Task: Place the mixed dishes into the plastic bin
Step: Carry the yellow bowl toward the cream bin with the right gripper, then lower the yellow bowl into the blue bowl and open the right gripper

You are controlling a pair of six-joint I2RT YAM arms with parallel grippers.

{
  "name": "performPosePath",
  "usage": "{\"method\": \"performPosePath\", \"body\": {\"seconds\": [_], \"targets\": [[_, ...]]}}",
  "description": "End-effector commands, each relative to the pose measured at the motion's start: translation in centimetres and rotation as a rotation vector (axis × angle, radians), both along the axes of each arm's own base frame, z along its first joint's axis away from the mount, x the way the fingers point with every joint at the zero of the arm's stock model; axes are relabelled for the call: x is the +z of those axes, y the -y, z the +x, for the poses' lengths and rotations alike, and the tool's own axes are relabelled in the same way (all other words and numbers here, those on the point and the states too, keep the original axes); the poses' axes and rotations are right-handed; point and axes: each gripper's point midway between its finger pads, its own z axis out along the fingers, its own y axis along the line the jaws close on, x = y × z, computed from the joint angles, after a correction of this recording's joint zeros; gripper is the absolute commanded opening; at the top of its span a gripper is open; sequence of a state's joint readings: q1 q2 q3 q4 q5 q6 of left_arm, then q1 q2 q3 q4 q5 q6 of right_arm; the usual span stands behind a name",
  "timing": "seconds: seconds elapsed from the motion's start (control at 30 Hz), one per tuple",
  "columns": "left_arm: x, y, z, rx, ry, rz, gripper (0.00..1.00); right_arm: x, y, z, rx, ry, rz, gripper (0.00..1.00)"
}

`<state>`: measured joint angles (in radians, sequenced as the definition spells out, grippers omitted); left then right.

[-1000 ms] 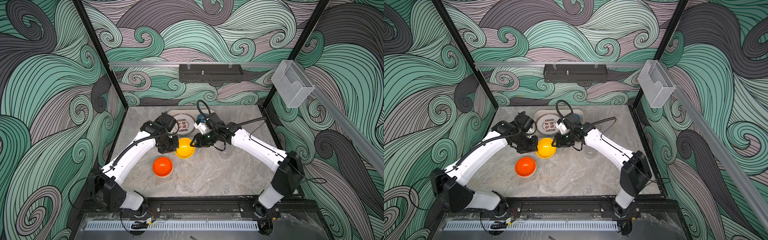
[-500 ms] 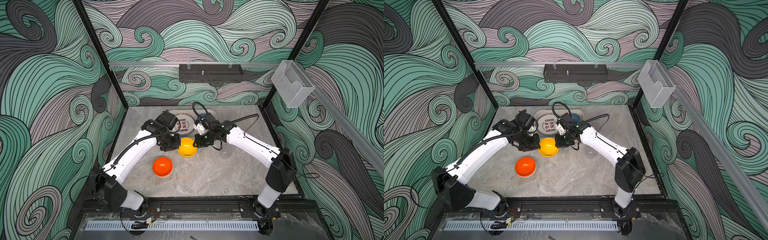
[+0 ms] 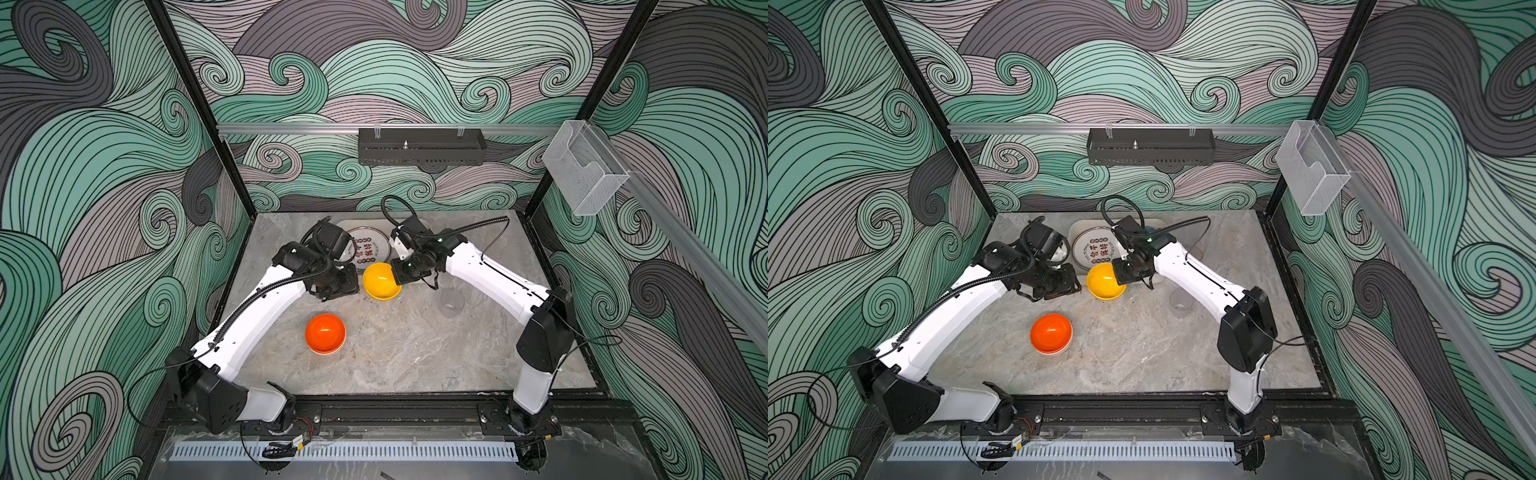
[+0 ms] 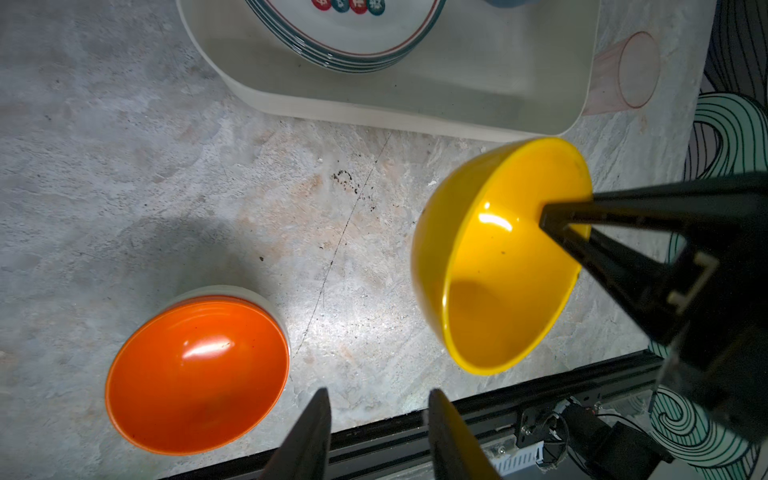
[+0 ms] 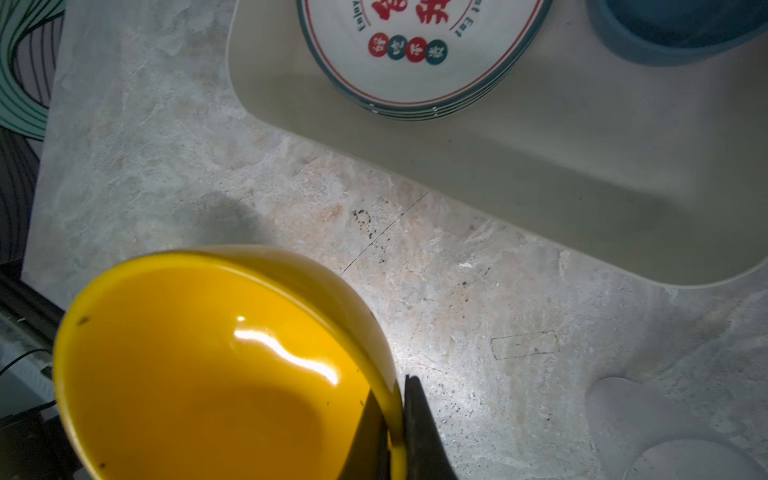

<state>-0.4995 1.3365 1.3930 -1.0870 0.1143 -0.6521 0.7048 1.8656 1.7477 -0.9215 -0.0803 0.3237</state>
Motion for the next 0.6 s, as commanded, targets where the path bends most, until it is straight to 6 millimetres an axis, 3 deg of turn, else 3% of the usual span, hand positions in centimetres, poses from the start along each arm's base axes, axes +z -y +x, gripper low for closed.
{"method": "performPosePath", "body": {"seconds": [0.0, 0.57], "targets": [[0.4, -1.8, -0.1, 0.049, 0.04, 0.022, 0.45, 0.1, 1.9, 2.4, -0.043, 0.037, -0.068, 0.05], [-3.4, -6.0, -4.3, 0.141, -0.066, 0.065, 0.45, -1.1, 7.0, 13.3, -0.264, 0.071, -0.12, 0.05]]}}
